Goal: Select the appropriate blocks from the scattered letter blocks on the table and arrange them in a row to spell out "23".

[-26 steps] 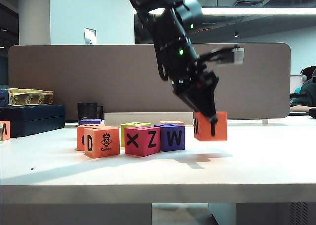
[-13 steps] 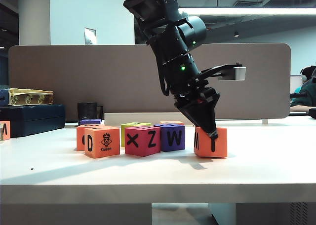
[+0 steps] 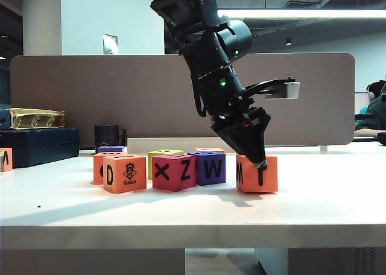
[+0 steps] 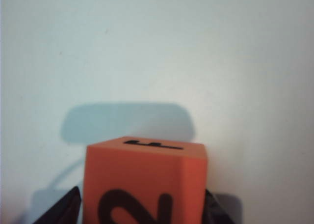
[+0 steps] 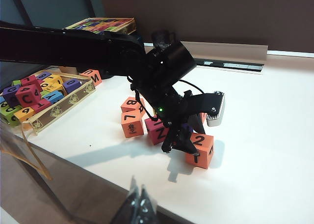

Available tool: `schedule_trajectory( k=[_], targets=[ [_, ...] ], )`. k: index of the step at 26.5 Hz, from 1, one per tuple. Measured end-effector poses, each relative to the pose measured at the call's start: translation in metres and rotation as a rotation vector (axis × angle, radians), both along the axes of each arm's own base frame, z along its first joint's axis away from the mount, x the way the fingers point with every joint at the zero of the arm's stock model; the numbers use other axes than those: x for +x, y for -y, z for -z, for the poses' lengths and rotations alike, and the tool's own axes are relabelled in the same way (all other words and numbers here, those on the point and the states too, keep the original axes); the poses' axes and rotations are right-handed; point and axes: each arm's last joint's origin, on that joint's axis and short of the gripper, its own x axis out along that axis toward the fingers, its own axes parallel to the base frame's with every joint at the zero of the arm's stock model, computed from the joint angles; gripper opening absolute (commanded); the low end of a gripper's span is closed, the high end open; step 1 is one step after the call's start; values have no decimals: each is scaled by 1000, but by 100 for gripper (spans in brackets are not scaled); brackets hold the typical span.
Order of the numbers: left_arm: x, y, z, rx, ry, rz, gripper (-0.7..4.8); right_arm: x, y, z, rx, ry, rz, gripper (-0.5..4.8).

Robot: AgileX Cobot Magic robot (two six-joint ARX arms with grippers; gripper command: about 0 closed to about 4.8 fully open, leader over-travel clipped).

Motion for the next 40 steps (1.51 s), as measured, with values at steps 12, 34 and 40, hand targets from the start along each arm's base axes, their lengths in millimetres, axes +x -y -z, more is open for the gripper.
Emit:
schedule_trajectory(
  k=[12, 34, 40],
  targets=[
    [-2, 0, 1, 13, -14, 2, 315, 0, 0, 0, 0, 0, 0, -1],
    [-4, -1, 5, 19, -54, 13, 409, 0, 0, 0, 0, 0, 0, -1],
    [-4, -2, 0, 22, -38, 6, 436, 0, 0, 0, 0, 0, 0, -1]
  ],
)
